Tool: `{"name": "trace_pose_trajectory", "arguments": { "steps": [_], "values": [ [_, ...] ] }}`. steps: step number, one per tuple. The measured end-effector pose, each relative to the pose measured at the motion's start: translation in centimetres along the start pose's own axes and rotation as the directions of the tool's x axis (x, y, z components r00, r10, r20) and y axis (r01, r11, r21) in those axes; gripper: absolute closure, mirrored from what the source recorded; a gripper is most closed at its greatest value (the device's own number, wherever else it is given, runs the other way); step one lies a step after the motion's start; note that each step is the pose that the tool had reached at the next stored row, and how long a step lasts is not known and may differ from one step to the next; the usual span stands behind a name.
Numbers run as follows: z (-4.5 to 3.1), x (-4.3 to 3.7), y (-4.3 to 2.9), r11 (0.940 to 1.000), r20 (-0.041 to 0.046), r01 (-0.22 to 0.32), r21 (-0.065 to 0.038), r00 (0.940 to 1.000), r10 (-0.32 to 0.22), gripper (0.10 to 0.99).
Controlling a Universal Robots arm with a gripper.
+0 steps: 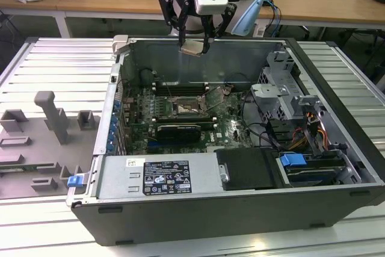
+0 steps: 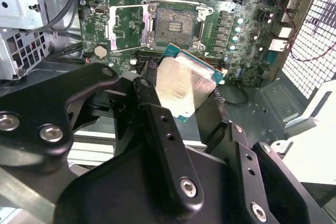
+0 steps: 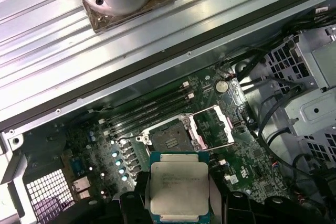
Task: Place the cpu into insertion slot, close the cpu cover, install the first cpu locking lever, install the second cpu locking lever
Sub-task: 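Place the cpu into insertion slot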
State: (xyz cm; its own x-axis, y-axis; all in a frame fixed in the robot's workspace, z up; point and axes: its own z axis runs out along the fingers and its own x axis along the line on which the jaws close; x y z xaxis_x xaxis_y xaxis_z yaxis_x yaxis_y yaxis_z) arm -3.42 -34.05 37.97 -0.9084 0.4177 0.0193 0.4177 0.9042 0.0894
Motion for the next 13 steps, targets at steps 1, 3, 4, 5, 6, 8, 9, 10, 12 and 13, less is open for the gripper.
{"name": "trace_pose_trajectory", "arguments": {
  "steps": [1,3,4,5,6,8,9,10,12,13],
  "values": [
    [0.0,0.0,0.0,1.0,0.0007,-0.008,0.0,1.0,0.008,0.549],
    [0.0,0.0,0.0,0.9998,0.0016,-0.018,0.0,0.9998,0.018,0.549],
    [0.0,0.0,0.0,0.9997,0.0022,-0.025,0.0,0.9997,0.025,0.549],
    [0.0,0.0,0.0,0.9996,0.0026,-0.029,-0.001,0.9996,0.029,0.549],
    [0.0,0.0,0.0,0.9995,0.0029,-0.033,-0.001,0.9995,0.033,0.549],
    [0.0,0.0,0.0,0.9983,0.0052,-0.059,-0.001,0.9983,0.059,0.549],
    [0.0,0.0,0.0,0.9977,0.006,-0.067,-0.002,0.9977,0.067,0.549],
    [0.0,0.0,0.0,0.9973,0.0065,-0.073,-0.002,0.9973,0.073,0.549],
    [0.0,0.0,0.0,0.9961,0.0078,-0.088,-0.002,0.9961,0.088,0.549],
    [0.0,0.0,0.0,0.9956,0.0083,-0.093,-0.002,0.9956,0.093,0.549]
  ]
}}
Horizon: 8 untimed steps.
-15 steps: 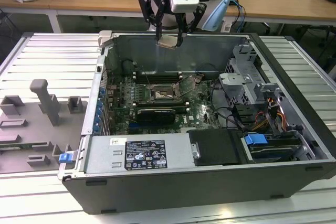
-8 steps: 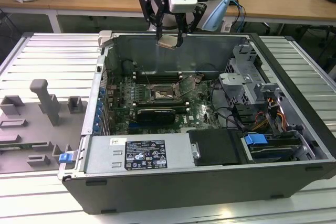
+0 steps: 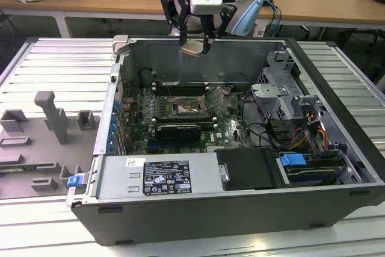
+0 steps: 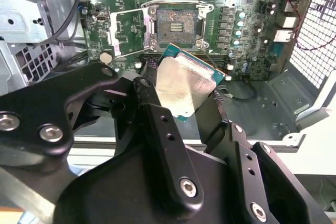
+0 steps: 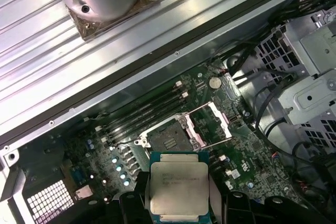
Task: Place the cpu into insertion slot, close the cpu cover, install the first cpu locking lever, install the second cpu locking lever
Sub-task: 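Place the cpu into insertion slot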
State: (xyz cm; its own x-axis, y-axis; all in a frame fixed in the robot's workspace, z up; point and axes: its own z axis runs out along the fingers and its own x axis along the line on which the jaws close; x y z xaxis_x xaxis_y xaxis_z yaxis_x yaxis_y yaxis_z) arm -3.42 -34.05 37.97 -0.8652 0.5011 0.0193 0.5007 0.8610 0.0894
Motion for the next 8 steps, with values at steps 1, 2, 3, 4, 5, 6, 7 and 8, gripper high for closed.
{"name": "trace_pose_trajectory", "arguments": {
  "steps": [1,2,3,4,5,6,7,8],
  "values": [
    [0.0,0.0,0.0,1.0,0.0004,-0.004,0.0,1.0,0.004,0.549],
    [0.0,0.0,0.0,0.9999,0.0009,-0.01,0.0,0.9999,0.01,0.549],
    [0.0,0.0,0.0,0.9999,0.0012,-0.014,0.0,0.9999,0.014,0.549],
    [0.0,0.0,0.0,0.9997,0.0021,-0.024,0.0,0.9997,0.024,0.549],
    [0.0,0.0,0.0,0.9994,0.003,-0.033,-0.001,0.9994,0.033,0.549],
    [0.0,0.0,0.0,0.9992,0.0036,-0.04,-0.001,0.9992,0.04,0.549],
    [0.0,0.0,0.0,0.9988,0.0043,-0.049,-0.001,0.9988,0.049,0.549],
    [0.0,0.0,0.0,0.9985,0.005,-0.055,-0.001,0.9985,0.055,0.549]
  ]
}}
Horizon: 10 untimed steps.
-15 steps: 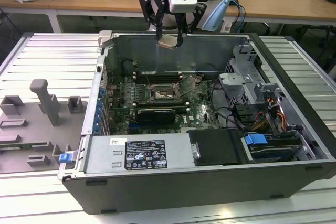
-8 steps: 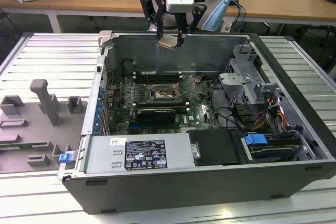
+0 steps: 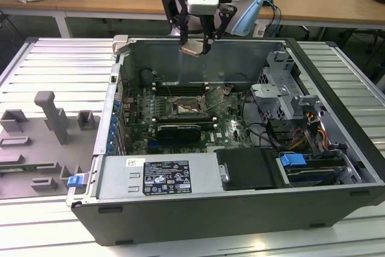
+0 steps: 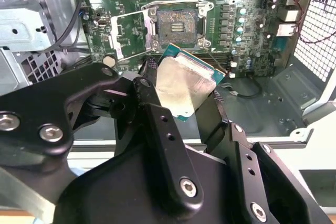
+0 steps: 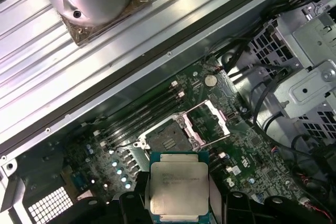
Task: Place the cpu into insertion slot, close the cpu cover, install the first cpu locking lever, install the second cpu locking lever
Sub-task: 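Place the cpu into insertion slot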
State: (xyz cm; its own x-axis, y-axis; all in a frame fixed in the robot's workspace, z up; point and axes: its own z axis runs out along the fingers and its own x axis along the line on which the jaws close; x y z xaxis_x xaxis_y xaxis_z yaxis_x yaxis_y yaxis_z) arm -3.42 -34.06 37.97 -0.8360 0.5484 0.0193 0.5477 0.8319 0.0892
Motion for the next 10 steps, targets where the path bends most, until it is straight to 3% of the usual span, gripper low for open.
{"name": "trace_pose_trajectory", "arguments": {
  "steps": [10],
  "values": [
    [0.03,0.0,0.0,0.9981,0.0054,-0.061,-0.001,0.9981,0.061,0.549]
  ]
}}
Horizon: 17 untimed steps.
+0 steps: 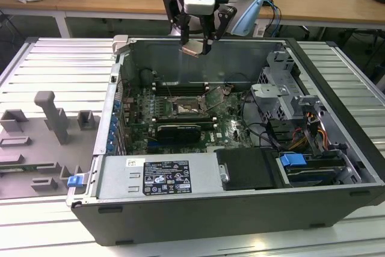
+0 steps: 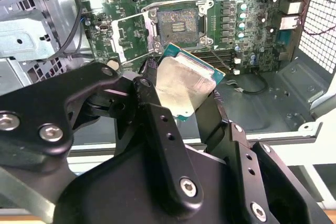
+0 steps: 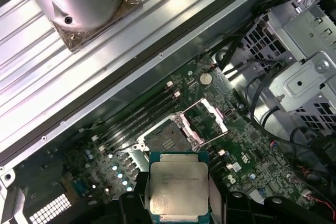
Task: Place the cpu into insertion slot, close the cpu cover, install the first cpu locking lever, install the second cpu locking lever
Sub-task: 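Place the cpu into insertion slot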
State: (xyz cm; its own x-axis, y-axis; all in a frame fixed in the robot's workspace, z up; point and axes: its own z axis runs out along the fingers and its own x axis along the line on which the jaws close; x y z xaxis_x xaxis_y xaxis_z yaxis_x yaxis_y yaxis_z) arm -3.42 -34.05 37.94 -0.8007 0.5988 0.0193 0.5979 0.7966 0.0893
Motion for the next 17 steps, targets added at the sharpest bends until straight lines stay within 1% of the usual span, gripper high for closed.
{"name": "trace_pose_trajectory", "arguments": {
  "steps": [10,17],
  "values": [
    [0.02,0.0,0.0,0.9989,0.0043,-0.048,-0.001,0.9988,0.048,0.549],
    [0.03,0.0,0.0,0.9963,0.0076,-0.086,-0.002,0.9963,0.086,0.549]
  ]
}}
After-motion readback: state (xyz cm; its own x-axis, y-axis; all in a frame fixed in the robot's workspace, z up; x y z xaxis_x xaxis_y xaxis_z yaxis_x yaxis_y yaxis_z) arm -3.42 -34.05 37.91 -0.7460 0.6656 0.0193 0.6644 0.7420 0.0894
